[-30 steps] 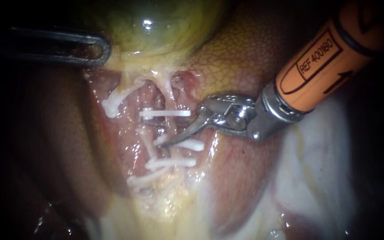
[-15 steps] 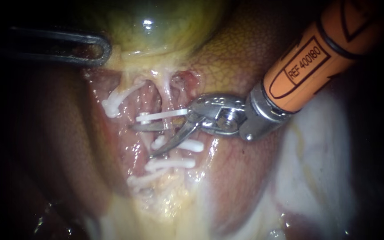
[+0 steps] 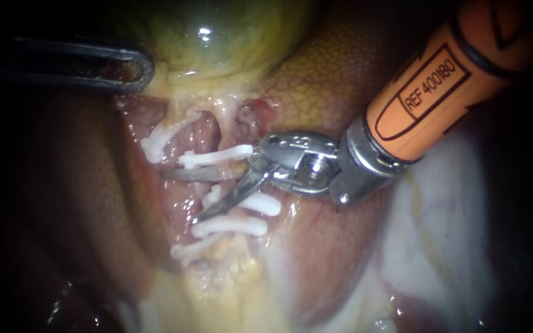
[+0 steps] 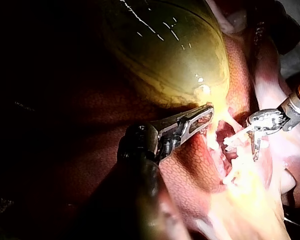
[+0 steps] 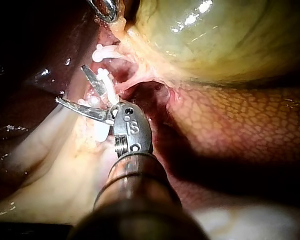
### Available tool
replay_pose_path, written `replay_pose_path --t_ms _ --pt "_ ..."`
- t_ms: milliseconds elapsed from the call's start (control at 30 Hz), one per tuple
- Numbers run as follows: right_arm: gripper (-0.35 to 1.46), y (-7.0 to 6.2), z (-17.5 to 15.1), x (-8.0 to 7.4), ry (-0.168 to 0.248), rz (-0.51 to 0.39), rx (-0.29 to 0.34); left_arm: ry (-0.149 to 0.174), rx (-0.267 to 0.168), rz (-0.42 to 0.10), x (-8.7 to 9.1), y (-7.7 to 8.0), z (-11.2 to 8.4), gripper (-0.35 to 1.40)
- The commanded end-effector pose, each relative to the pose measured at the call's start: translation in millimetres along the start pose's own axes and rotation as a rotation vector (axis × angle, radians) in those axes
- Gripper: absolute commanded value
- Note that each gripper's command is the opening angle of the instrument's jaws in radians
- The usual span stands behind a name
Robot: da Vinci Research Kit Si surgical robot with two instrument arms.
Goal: Go to the cutting position right tube
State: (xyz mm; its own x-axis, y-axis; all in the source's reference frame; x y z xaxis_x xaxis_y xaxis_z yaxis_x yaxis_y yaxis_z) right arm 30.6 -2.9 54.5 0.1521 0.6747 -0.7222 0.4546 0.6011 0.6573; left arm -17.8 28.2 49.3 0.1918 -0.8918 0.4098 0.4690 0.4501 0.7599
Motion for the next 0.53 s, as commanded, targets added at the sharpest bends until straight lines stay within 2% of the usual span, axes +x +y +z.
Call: replay_pose_path --t_ms 33,167,533 --pt "0.84 -0.1 0.0 0.2 0.003 0.002 0.002 0.0 0.002 0.001 0.0 0.0 0.0 -0.35" --pt "0.86 -0.4 0.1 0.7 0.01 0.003 0.006 0.0 0.002 0.001 0.0 0.1 0.0 -0.35" --pt "0.93 -0.2 0.0 0.6 0.009 0.003 0.007 0.0 0.002 0.001 0.0 0.1 0.0 -0.35"
